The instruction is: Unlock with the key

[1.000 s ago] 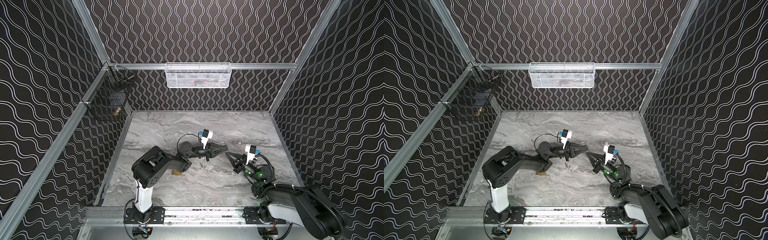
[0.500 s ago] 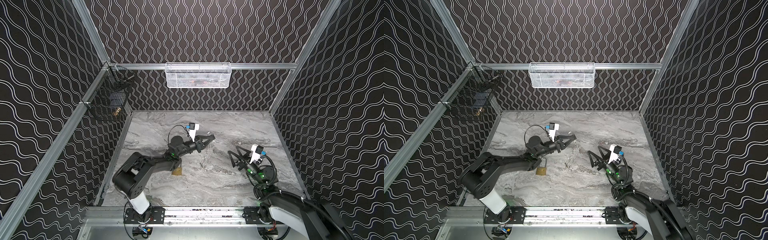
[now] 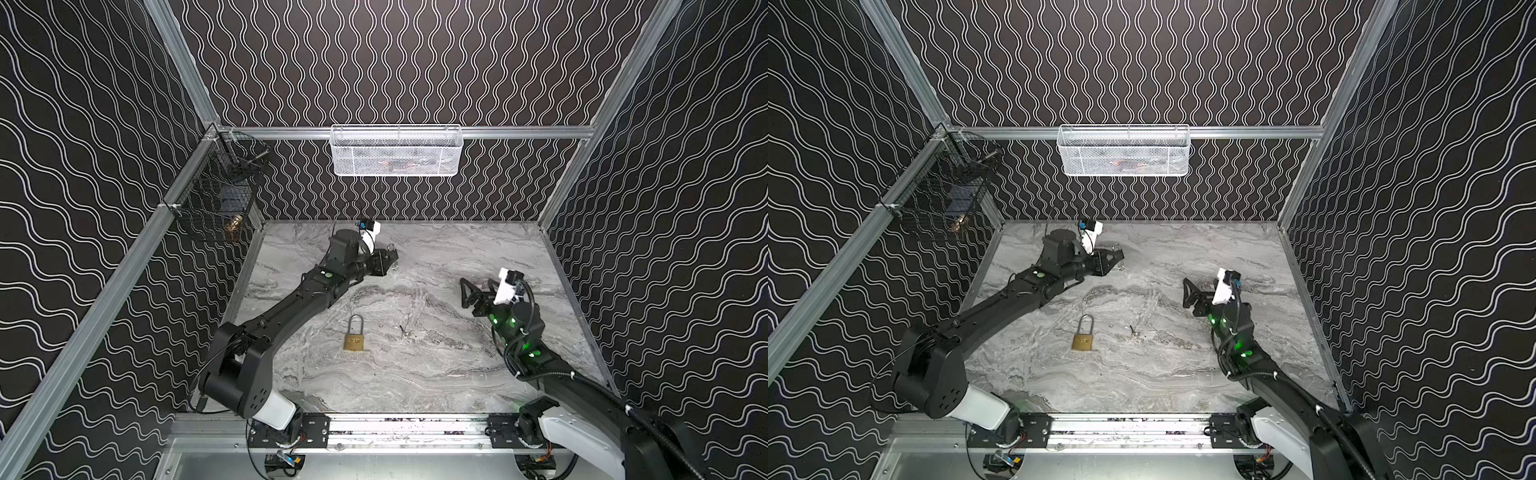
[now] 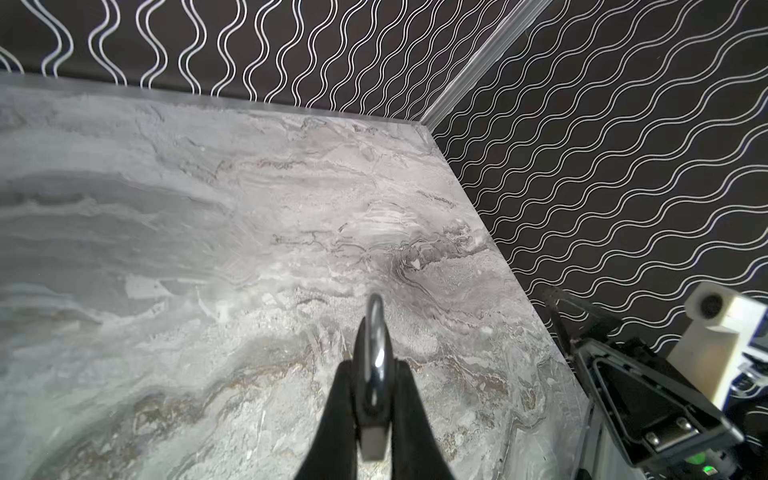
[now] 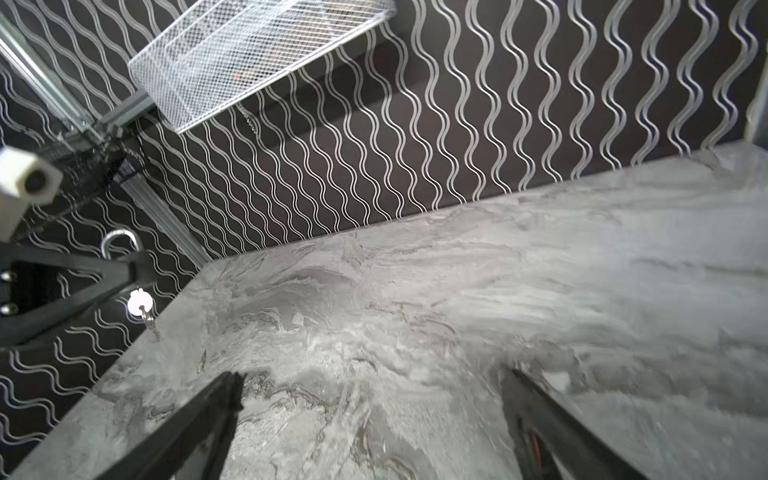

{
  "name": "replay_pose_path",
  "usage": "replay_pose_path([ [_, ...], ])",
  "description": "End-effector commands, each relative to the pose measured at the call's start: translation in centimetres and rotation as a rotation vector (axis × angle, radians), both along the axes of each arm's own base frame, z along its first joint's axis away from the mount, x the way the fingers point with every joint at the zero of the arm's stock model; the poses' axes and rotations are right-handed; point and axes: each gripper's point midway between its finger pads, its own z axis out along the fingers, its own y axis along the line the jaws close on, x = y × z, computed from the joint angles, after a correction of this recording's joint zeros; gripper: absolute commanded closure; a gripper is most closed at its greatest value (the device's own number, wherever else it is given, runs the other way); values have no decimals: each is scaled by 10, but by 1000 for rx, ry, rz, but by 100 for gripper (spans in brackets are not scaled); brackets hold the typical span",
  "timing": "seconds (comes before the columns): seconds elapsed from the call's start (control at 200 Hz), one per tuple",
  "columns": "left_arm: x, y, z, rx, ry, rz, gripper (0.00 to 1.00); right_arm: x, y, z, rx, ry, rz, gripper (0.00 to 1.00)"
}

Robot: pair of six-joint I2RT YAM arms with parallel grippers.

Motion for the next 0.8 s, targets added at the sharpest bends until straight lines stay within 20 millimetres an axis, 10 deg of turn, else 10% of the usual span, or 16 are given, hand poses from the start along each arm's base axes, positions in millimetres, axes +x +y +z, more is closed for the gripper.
replay_pose_path([
  [0.0,4,9,-24,48,94,-20,100,3,28,4,-178,-82,53,1],
  [0.34,10,20,-60,-116,209,13,100,-49,120,-3,-387,-374,214,10],
  [0.581,-20,-22,-67,-43,121,-63,100,-46,144,-14,-445,-345,185,27],
  [0.796,-43,-27,-32,22,-57,-56,100,-49,140,-13,-438,-349,176,41],
])
